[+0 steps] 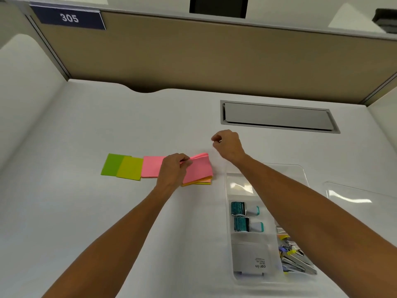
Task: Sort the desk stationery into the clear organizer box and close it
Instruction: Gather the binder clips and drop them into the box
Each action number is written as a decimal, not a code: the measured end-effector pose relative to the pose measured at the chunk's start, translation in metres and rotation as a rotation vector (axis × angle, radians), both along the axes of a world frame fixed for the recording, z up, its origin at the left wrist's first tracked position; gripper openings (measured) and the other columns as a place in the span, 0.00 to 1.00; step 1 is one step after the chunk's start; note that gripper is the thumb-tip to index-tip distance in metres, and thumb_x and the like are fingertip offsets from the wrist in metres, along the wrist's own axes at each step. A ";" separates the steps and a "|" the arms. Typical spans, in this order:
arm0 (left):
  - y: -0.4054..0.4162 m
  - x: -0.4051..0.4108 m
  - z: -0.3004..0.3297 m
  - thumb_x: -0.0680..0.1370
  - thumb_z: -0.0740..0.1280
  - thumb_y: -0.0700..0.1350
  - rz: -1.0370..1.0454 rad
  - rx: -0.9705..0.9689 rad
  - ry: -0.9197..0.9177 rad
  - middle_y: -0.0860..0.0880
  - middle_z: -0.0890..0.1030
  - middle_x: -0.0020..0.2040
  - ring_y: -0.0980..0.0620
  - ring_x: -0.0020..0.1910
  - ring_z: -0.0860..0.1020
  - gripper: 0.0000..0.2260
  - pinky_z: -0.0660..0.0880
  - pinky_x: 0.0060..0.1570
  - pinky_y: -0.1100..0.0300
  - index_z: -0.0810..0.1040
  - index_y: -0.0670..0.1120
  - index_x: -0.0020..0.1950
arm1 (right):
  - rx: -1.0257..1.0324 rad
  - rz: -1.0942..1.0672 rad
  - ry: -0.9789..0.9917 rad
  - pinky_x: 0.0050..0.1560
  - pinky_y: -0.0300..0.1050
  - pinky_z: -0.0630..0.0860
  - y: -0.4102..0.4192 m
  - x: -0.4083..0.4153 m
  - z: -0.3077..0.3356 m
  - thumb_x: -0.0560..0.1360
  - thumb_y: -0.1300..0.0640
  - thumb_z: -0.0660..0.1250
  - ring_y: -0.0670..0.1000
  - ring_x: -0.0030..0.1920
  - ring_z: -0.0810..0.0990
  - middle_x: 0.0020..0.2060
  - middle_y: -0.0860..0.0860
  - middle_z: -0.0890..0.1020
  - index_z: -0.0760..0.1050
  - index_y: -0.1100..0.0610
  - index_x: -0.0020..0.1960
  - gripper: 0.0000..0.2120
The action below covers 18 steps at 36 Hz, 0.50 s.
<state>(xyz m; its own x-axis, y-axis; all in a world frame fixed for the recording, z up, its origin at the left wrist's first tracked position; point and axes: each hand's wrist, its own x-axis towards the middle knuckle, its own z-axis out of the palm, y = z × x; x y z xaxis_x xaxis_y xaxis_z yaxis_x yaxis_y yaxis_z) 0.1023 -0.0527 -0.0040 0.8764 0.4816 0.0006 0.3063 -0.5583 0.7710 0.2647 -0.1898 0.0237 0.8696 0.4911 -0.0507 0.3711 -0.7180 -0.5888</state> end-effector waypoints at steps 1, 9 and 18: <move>0.002 0.001 0.002 0.79 0.67 0.43 0.013 0.000 -0.006 0.48 0.84 0.46 0.50 0.46 0.78 0.06 0.73 0.51 0.56 0.83 0.44 0.49 | 0.063 -0.039 0.024 0.54 0.40 0.76 -0.002 0.001 0.004 0.76 0.65 0.67 0.52 0.52 0.82 0.52 0.54 0.85 0.83 0.61 0.55 0.11; 0.009 -0.011 0.002 0.81 0.62 0.43 0.123 -0.027 -0.006 0.48 0.79 0.46 0.52 0.46 0.74 0.08 0.66 0.46 0.60 0.80 0.43 0.48 | 0.388 -0.279 0.236 0.46 0.39 0.81 -0.058 -0.014 0.016 0.74 0.63 0.67 0.45 0.44 0.85 0.43 0.47 0.85 0.84 0.53 0.51 0.10; -0.010 -0.013 0.019 0.80 0.58 0.45 0.211 -0.207 -0.051 0.48 0.78 0.40 0.50 0.40 0.74 0.10 0.68 0.37 0.55 0.76 0.42 0.44 | 0.602 -0.469 0.348 0.52 0.46 0.82 -0.155 -0.028 0.018 0.74 0.66 0.68 0.51 0.44 0.86 0.43 0.53 0.86 0.84 0.53 0.47 0.10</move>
<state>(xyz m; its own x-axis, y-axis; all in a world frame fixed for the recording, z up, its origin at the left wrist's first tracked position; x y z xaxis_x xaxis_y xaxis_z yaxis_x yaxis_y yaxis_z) 0.0893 -0.0626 0.0147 0.7583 0.6476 -0.0747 0.3566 -0.3161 0.8792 0.2364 -0.3448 0.0415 0.9737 0.1117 -0.1987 -0.1611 -0.2794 -0.9466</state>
